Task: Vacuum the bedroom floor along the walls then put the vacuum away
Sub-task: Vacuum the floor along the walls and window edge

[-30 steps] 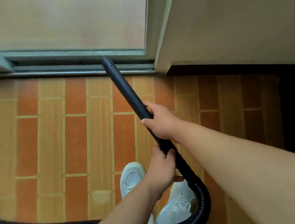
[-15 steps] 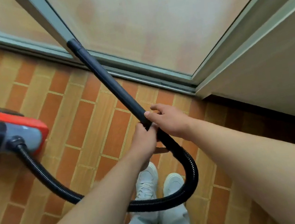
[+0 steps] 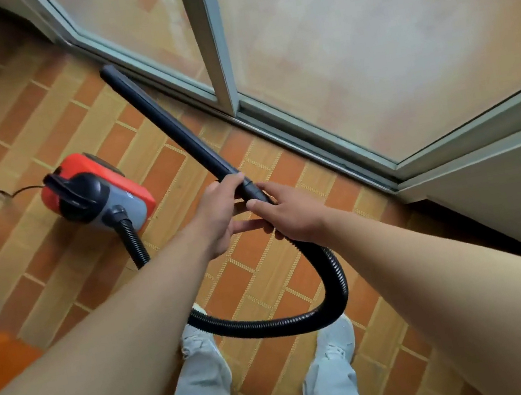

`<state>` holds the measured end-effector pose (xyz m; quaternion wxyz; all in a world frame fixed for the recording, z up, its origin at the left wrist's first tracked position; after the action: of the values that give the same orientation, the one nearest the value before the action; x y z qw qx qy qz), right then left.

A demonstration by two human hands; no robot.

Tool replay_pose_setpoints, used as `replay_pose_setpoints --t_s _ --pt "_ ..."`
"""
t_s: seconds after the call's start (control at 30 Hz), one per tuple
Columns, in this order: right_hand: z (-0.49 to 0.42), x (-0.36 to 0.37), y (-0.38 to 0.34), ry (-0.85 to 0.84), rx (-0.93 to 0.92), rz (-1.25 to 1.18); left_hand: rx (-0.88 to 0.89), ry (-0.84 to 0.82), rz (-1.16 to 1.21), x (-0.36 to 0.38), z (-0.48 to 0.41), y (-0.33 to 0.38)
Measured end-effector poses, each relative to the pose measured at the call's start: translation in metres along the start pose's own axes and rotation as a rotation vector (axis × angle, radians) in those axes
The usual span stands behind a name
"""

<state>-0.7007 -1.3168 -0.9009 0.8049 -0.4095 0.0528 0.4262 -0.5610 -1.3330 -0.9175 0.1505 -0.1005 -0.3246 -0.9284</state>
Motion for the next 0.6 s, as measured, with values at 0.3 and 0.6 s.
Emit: replay_pose_setpoints --t_s 0.3,0.6 --pt "-0.064 0.017 -0.083 0.005 -0.017 0.097 0.044 0.029 0.056 -0.076 -0.033 0.065" --pt "-0.142 0.051 -0.166 -0.031 0.098 0.119 0.016 0.055 0.083 -0.163 -0.076 0.135"
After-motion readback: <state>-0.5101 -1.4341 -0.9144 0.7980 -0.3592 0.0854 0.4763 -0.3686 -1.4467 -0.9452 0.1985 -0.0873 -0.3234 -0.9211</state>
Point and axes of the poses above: each hand's wrist, its own z-axis away from the middle knuckle, its own x-axis out of the palm, y = z × x, the point moved 3 cm from there along -z, towards the middle knuckle, and after that the axes turned 14 degrees about z, right-handed, at the moved point
